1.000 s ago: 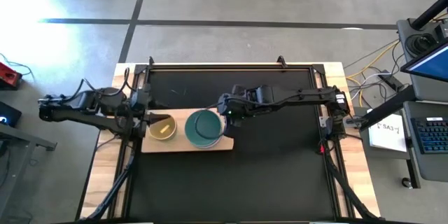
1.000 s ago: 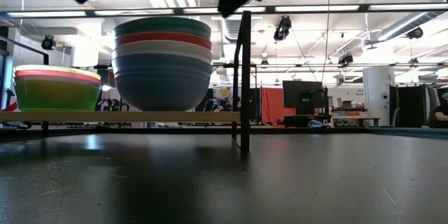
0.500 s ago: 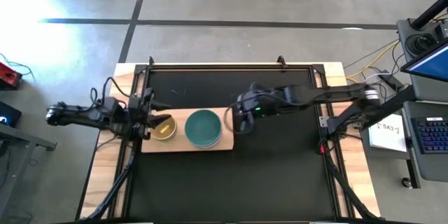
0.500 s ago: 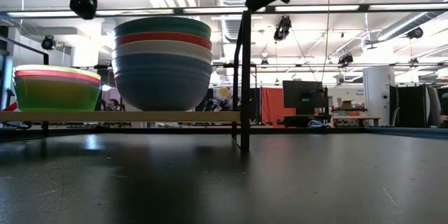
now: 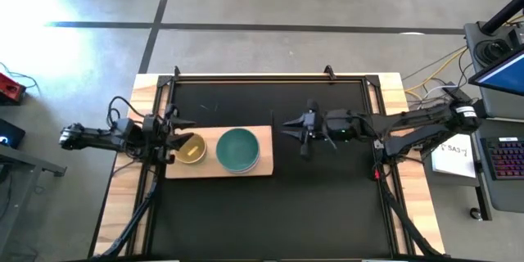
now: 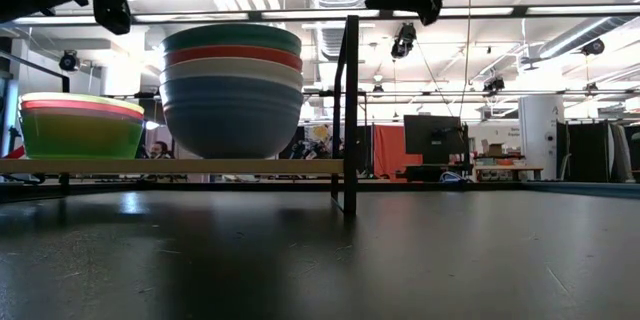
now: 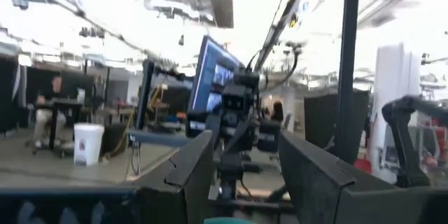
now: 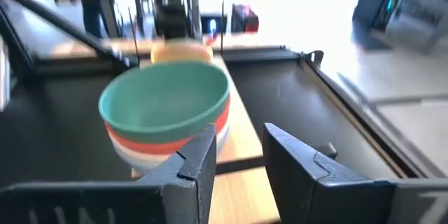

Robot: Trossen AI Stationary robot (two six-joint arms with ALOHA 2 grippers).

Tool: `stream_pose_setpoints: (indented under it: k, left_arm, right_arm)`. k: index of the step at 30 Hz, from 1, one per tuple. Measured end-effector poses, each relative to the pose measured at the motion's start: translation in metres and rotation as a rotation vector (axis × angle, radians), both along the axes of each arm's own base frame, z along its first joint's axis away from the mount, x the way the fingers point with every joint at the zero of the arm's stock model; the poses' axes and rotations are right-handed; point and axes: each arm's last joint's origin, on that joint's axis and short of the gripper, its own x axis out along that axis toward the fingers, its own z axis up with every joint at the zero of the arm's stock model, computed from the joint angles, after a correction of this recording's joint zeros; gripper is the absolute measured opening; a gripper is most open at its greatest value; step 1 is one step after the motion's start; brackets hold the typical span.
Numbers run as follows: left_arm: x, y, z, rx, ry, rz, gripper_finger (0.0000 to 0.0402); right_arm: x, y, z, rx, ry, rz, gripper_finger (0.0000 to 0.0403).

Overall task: Place and stack bowls onto a shelf
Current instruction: Return to Home Position

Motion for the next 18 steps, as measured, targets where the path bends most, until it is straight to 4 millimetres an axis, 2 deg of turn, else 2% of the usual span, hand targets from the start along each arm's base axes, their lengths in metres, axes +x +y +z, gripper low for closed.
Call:
stream_pose_setpoints:
  k: [6, 11, 18]
  left_arm:
    - [-0.006, 0.001, -0.01, 0.028, -0.08, 0.017, 0.0145]
    - [-0.012, 0.001, -0.009, 0.042, -0.132, 0.016, 0.0145]
    - [-0.013, -0.001, -0.008, 0.121, -0.16, -0.019, 0.0145]
  right_arm:
    - [-0.016, -0.001, -0.025, -0.049, -0.216, 0.013, 0.0106]
    - [-0.028, 0.001, -0.034, -0.059, -0.39, 0.104, 0.0102]
    - [-0.04, 0.002, -0.049, -0.048, -0.471, 0.13, 0.0103]
